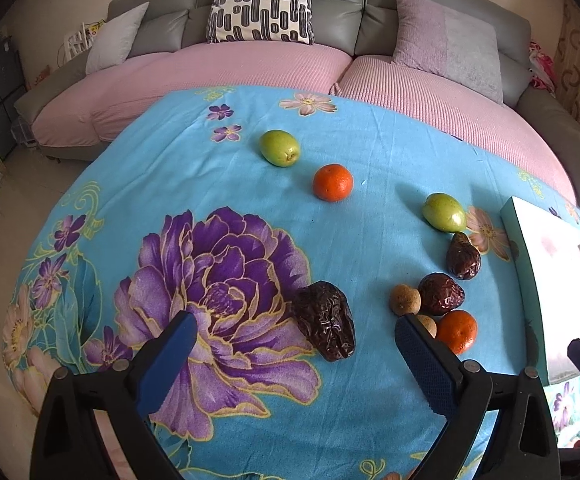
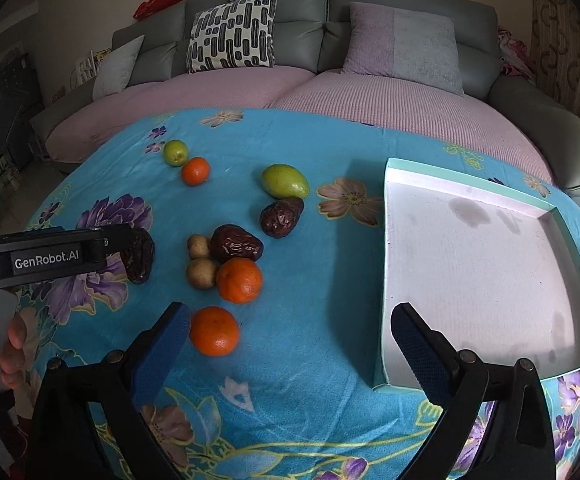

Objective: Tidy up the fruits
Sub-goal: 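Grasp a tangerine with the right gripper while the left gripper grasps a dark red date, then carry the tangerine into the white tray with the right gripper while the left releases the date there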

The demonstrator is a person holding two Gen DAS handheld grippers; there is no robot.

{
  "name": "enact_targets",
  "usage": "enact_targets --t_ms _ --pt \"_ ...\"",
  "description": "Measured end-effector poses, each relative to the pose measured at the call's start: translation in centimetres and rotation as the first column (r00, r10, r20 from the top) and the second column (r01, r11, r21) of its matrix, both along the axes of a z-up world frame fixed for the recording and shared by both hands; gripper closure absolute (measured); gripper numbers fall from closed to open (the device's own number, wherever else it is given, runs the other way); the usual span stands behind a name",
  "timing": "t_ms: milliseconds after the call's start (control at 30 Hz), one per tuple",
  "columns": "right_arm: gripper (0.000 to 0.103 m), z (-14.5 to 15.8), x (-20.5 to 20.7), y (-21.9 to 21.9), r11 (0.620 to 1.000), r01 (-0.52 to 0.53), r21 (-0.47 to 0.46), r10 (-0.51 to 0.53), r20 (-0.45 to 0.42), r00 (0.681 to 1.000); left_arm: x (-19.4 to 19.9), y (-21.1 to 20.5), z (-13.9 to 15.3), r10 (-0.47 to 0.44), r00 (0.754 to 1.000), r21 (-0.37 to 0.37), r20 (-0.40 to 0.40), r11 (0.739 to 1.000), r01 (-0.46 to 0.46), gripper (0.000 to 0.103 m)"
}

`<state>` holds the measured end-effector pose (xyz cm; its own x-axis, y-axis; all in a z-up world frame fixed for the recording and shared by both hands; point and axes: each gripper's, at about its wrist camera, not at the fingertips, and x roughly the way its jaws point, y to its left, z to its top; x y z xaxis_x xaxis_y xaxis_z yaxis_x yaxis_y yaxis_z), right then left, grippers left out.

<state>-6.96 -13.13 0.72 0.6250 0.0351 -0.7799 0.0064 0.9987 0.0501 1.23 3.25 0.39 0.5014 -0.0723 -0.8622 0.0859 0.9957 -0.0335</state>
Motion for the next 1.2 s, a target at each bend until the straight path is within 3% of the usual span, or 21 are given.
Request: enact_targets --t_ms 167,233,367,433,567,633,700,733,1000,1200 --pt "0.030 -1.8 1.3 1.8 0.997 -0.069 0.035 0.071 -0.054 0.996 0.9 -0.1 -1.2 -0.004 1.000 -0.040 -0.027 0.999 0.003 0.009" --pt "0.035 -2.4 1.7 2.2 0.996 -0.086 0.039 0.088 -0.076 0.993 1.3 -0.2 -1.6 -0.007 0.999 -0.051 -0.040 0.999 0.005 0.018" --pt "0.039 -3.2 2.4 2.6 0.992 -0.099 0.076 0.107 -0.112 0.988 1.8 -0.3 -2.5 -0.006 0.997 -0.058 -0.075 0.998 0.002 0.019" --pt "0.045 -3.2 2.5 2.8 0.992 -0.104 0.069 0.112 -0.122 0.986 2.0 -0.3 -2.7 -0.009 0.996 -0.067 -0.089 0.998 0.003 0.031" --pt "0.052 -3.8 3.0 3.2 0.992 -0.113 0.053 0.119 -0.140 0.983 2.2 -0.5 -3.5 -0.020 0.991 -0.080 -0.130 0.997 0.010 0.044" --pt "0.060 -3.7 3.0 3.3 0.991 -0.120 0.061 0.128 -0.134 0.983 2.3 -0.5 -3.8 -0.028 0.989 -0.094 -0.144 0.995 0.015 0.057" --pt "0.066 -3.5 2.9 3.4 0.989 -0.132 0.067 0.139 -0.131 0.982 2.4 -0.6 -4.0 -0.029 0.989 -0.093 -0.148 0.996 0.015 0.061" --pt "0.066 -3.3 2.8 3.4 0.990 -0.131 0.061 0.138 -0.128 0.982 2.3 -0.6 -3.9 -0.027 0.989 -0.094 -0.145 0.995 0.013 0.066" --pt "0.066 -1.2 2.3 2.4 0.993 -0.088 0.082 0.092 -0.052 0.994 1.7 0.0 -2.0 -0.019 0.996 -0.115 -0.089 0.993 0.008 0.066" --pt "0.066 1.4 2.0 0.5 0.998 -0.015 0.065 0.011 0.050 0.999 0.2 -0.5 1.4 -0.088 0.995 -0.148 0.051 0.984 0.095 0.066"
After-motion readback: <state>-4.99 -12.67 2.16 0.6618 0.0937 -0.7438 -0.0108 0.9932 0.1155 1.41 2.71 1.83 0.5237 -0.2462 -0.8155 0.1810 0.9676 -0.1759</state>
